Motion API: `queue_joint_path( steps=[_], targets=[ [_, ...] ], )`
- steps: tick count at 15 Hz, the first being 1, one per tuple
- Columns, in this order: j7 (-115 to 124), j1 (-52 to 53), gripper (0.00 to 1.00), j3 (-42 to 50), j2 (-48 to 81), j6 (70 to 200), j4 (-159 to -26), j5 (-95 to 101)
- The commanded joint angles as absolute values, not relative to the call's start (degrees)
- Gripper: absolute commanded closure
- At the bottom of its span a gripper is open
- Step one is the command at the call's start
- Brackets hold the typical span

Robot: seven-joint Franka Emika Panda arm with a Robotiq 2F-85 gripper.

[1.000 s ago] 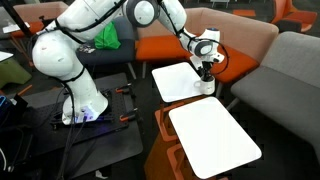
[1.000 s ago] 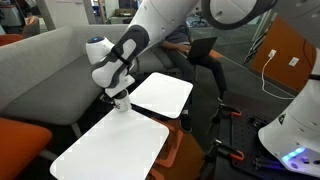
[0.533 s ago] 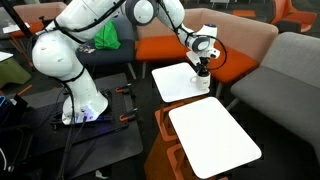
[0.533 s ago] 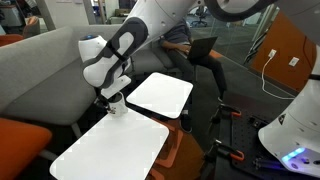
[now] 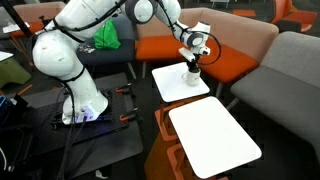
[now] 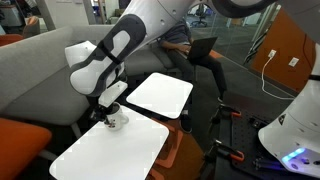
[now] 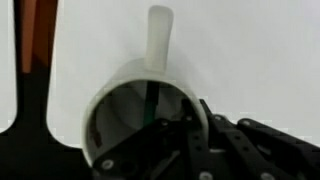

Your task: Pick up the white cup from the table and move it to the left.

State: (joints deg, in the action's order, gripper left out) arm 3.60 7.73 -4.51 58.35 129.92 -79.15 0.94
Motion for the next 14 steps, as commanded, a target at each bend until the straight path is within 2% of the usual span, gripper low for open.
queue_joint_path(
  steps=[1, 11, 12, 13, 14],
  targets=[
    [0.3, 8.7, 0.98, -5.5, 57.3, 127.2, -80.5, 1.3],
    [-4.2, 12.3, 0.98, -7.8, 58.5, 133.8, -82.7, 2.8],
    [-4.3, 12.6, 0.79, -7.6, 58.6, 133.8, -82.4, 3.0],
    [-4.7, 12.4, 0.65, -7.8, 58.5, 133.3, -82.4, 2.7],
    [-4.7, 12.6, 0.58, -7.7, 58.4, 132.4, -82.2, 2.8]
  ],
)
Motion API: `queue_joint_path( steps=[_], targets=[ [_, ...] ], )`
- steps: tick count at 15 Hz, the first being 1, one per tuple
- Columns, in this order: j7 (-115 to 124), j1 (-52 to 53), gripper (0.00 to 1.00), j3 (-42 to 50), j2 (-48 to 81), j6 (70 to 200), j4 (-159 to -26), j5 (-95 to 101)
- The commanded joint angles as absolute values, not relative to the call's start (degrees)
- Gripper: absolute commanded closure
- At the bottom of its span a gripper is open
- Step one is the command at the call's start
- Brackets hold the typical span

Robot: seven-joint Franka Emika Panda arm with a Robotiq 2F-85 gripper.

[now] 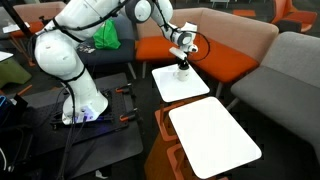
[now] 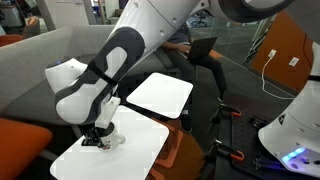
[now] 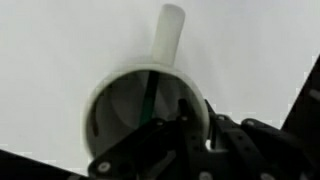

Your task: Pick up the white cup from the table and move it to the left.

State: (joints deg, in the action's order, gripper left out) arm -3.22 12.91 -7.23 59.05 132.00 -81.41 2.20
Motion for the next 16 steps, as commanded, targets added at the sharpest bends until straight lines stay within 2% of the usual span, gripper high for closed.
queue_joint_path(
  steps=[1, 7, 8, 11, 16],
  targets=[
    [-4.2, 12.6, 0.51, -7.6, 58.0, 131.0, -82.2, 2.5],
    [-4.6, 11.8, 0.06, -7.9, 52.3, 130.9, -86.0, 2.3],
    [-4.7, 11.5, 0.01, -8.0, 51.0, 130.1, -86.6, 2.1],
    [-1.9, 11.1, 0.0, -6.8, 46.0, 125.2, -89.2, 1.6],
    [-6.0, 7.6, 0.0, -7.1, 38.0, 128.4, -97.4, 1.6]
  ],
)
